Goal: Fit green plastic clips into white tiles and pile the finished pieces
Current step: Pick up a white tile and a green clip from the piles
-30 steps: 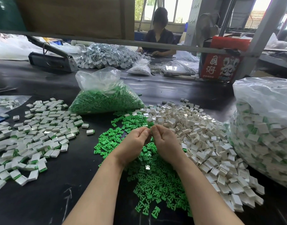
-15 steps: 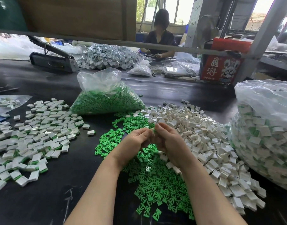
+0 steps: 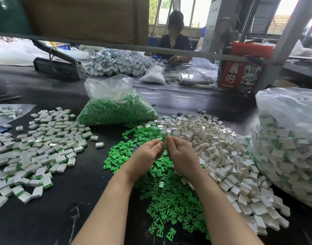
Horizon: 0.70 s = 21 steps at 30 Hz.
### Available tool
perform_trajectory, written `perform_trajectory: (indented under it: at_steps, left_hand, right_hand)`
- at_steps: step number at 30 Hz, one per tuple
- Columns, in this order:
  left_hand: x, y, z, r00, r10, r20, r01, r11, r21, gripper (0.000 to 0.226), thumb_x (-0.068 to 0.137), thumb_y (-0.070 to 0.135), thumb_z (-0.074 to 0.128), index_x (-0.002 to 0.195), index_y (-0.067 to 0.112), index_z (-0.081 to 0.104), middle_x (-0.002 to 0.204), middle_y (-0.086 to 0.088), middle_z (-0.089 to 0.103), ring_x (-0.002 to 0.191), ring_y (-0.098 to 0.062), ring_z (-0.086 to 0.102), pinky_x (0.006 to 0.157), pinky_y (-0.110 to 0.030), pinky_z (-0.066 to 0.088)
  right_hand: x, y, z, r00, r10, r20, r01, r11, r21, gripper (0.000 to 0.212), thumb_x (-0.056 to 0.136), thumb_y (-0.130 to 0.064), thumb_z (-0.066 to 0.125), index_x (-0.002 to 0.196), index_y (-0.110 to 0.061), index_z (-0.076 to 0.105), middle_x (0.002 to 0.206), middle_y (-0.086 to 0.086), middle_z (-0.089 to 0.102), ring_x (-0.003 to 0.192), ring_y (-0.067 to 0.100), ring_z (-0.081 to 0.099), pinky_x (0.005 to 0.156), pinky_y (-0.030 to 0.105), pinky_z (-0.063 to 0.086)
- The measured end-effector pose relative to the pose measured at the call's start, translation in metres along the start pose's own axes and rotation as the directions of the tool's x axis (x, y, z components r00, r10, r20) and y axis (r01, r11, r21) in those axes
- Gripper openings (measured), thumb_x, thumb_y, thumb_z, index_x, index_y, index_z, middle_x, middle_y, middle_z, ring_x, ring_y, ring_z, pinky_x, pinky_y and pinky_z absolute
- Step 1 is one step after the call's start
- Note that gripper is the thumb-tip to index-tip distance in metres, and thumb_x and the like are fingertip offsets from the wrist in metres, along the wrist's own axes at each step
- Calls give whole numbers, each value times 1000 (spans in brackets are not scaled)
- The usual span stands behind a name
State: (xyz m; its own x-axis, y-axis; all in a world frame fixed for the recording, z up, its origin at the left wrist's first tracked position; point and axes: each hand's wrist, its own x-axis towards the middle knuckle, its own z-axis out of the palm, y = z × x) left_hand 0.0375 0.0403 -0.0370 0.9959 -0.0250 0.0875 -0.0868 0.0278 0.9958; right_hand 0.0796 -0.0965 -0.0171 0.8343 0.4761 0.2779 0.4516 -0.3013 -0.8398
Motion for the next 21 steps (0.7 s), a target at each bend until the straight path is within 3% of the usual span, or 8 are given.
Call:
perform_trajectory:
  at_steps: [3,7,12,16,18,21]
  left_hand:
    - [-1,0,-1,1000,0,-12,1,998,65,23,104,18,44,107,12,66,93,3,64,90,-6,58,84,-19,49]
    - [-4,1,-5,1000,-23,7,21,989,143,22,104,18,45,109,5,63,97,-6,57,93,-14,52,88,-26,47]
    - [-6,5,-6,998,-46,45,39,987,153,23,93,33,50,100,33,72,94,16,71,95,1,61,88,-20,46]
    - [-6,5,-3,999,-40,17,37,991,130,24,90,37,51,102,32,71,98,13,73,100,-1,64,89,-20,49]
    - [-5,6,-1,1000,-15,-18,17,993,113,22,91,36,52,98,28,71,97,1,71,98,-12,64,93,-27,49]
    - [-3,8,2,994,74,-85,-58,983,172,21,96,33,55,89,20,70,88,-8,66,85,-19,58,84,-35,48]
  right_hand:
    - [-3,-2,0,1000,9,9,-9,996,-90,38,104,-29,43,67,-20,49,57,-10,44,51,5,37,54,29,33]
    - [-5,-4,-2,997,44,70,-37,995,-91,37,104,-30,43,81,-5,59,64,-1,49,61,15,43,61,41,38]
    - [-6,-2,-6,986,74,153,-73,997,-15,36,103,-31,45,90,-3,63,59,-8,43,56,9,37,56,31,33]
    - [-6,0,-7,989,60,133,-65,997,28,34,103,-30,46,76,-13,59,56,-10,41,55,8,36,54,29,32]
    - [-4,-1,-6,994,54,100,-65,991,114,35,103,-28,45,70,-19,55,55,-11,42,54,8,37,54,25,33]
    - [-2,-1,-8,981,137,137,-182,891,416,42,103,-34,43,64,-18,49,51,-9,38,44,7,31,43,19,28]
